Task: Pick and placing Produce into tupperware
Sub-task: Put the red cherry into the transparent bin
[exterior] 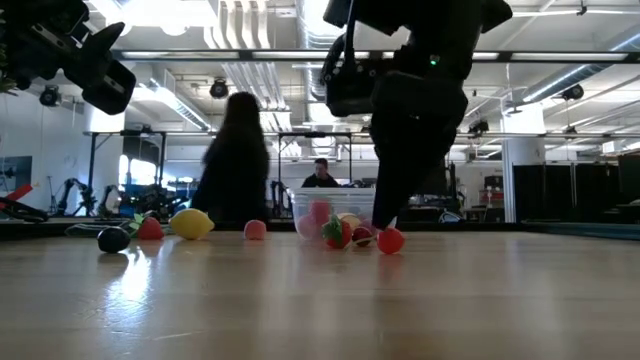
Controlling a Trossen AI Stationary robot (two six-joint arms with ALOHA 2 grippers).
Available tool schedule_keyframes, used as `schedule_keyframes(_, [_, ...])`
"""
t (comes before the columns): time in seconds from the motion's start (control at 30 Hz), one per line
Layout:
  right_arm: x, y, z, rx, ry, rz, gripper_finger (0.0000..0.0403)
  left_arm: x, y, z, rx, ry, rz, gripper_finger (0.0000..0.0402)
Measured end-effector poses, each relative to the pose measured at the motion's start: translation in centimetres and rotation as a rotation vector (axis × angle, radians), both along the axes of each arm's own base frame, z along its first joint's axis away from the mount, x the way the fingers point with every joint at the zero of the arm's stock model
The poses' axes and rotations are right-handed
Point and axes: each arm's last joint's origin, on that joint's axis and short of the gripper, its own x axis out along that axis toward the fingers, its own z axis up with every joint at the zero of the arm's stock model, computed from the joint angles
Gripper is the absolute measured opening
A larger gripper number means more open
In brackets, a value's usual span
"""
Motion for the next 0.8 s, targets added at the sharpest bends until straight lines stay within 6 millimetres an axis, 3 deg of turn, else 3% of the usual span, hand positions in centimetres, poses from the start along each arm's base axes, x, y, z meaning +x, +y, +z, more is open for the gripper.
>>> schedule_keyframes(0.43, [0.0,-0.1,-0.5,0.005,0.016,-0.006,0.0126,0.0,0.0,0.0,0.000,-0.001,0.001,0.0155])
schedule_keyframes(0.63, [-0.8,-0.7,2.6,-0.109,-0.033,-0.048,0.0125,0.0,0.0,0.0,-0.001,0.000,0.004,0.0155])
schedule_keyframes(0.8, [-2.0,-2.7,5.0,-0.244,-0.050,-0.093,0.0151,0.0,0.0,0.0,-0.001,0.000,0.004,0.0155])
